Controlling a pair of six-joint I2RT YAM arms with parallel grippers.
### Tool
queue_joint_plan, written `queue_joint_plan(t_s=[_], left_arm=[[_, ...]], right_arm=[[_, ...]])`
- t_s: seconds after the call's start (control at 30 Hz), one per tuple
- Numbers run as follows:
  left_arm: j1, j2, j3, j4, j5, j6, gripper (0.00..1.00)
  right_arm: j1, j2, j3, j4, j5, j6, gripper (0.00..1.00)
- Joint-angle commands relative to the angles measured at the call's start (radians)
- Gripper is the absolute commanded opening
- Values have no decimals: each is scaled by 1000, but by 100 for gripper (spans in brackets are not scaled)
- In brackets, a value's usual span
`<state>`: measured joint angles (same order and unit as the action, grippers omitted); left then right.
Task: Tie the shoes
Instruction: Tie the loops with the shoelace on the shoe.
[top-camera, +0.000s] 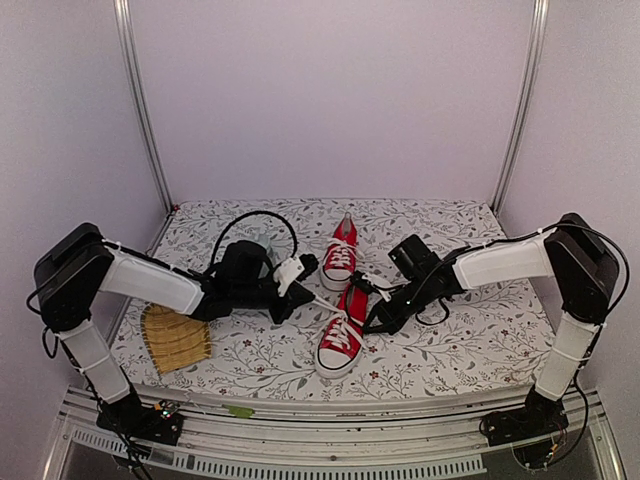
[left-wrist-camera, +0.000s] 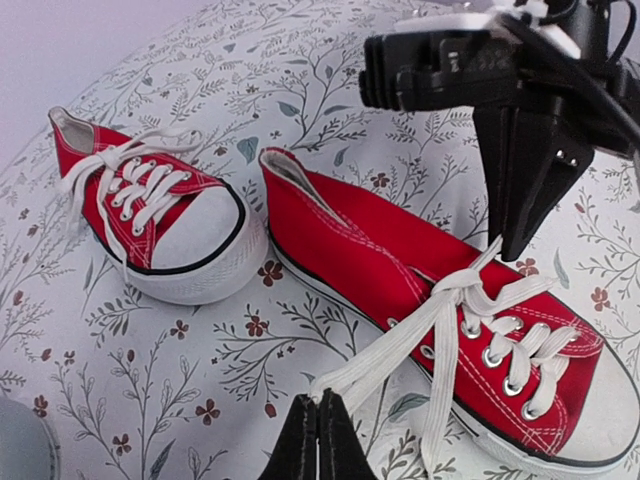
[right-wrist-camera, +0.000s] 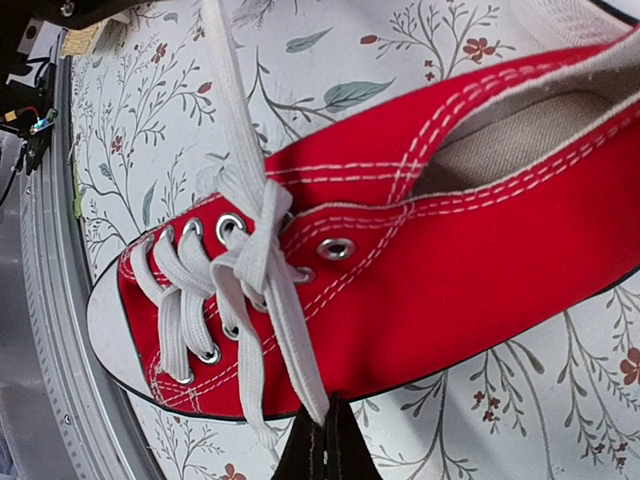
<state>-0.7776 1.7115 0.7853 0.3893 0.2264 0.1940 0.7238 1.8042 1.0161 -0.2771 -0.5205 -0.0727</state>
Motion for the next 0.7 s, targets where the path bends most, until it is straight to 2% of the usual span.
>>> queue_joint_plan(t_s=[0.0,0.37,0.67], left_arm=[[45,58,39,-12,-17,-34,0],[66,136,59,-70,-43,-60,0],[67,154,50,-95,-57,-67,0]], right_arm=[[1,-13,-38,-37,-23,63,1],[-19,-2,-118,-2,-3,182,1],[-45,17,-154,7,0,209,1]])
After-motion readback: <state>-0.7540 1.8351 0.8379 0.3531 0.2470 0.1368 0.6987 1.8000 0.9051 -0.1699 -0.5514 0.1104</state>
